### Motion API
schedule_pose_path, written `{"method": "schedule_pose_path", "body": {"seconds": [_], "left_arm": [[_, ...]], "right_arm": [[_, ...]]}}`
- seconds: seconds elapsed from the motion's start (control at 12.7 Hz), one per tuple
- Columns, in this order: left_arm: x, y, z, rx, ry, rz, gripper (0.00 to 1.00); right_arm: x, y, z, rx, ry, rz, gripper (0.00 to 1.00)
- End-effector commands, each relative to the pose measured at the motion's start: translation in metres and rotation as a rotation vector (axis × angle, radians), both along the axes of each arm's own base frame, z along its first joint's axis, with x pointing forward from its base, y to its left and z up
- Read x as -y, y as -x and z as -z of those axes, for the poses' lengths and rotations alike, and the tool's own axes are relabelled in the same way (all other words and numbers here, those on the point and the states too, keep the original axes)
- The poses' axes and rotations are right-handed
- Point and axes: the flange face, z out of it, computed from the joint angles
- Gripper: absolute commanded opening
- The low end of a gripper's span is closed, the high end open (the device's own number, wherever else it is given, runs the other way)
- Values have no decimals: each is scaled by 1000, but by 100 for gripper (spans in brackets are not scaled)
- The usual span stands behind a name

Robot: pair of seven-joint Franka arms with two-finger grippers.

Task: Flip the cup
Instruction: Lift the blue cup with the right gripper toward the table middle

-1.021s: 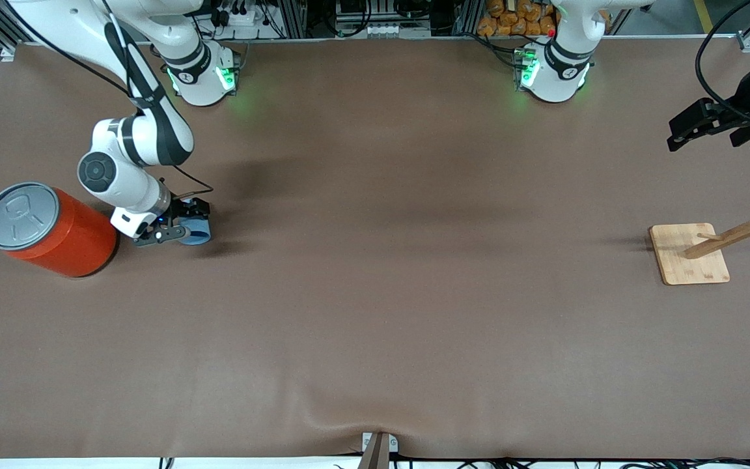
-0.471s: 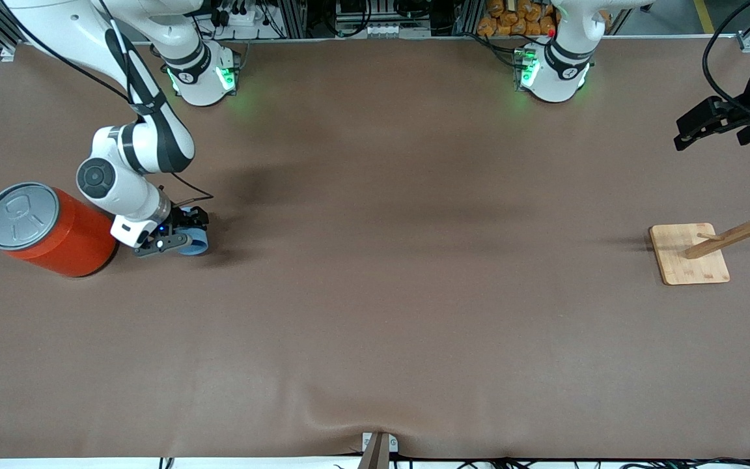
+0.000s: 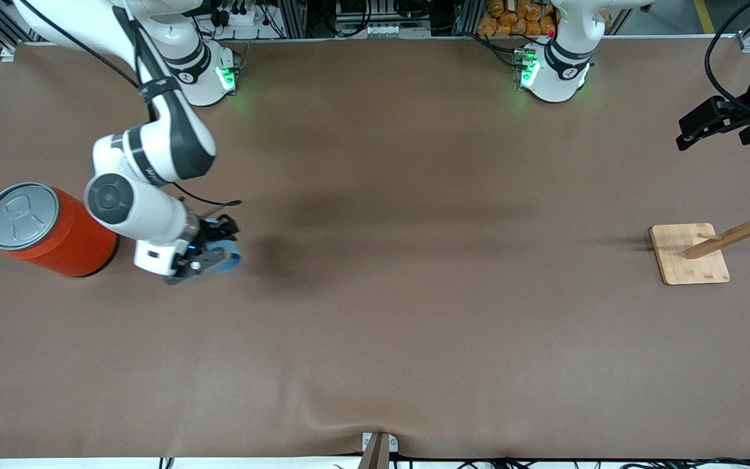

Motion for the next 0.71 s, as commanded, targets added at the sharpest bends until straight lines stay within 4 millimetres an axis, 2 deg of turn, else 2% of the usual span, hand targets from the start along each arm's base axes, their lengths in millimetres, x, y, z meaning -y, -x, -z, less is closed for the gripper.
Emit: {"method": "schedule_pose_path", "body": {"seconds": [0.0, 0.08, 0.24, 0.39, 0.63], "left_arm": [[-1, 2, -3, 4, 0, 0, 100], [-1, 0, -1, -1, 0, -2, 100], [-1, 1, -2, 1, 1, -3, 100], [-9, 3, -7, 10, 2, -14, 100], [-11, 3, -7, 10, 4, -14, 100]], "right_arm": [[-102, -22, 13, 20, -68, -204, 0], [-149, -13, 11, 65, -55, -346, 0], [-227, 2, 13, 168, -41, -488, 0], [-273, 20, 23, 242, -8, -614, 0], [-330, 62, 42, 302, 8, -866, 0]]}}
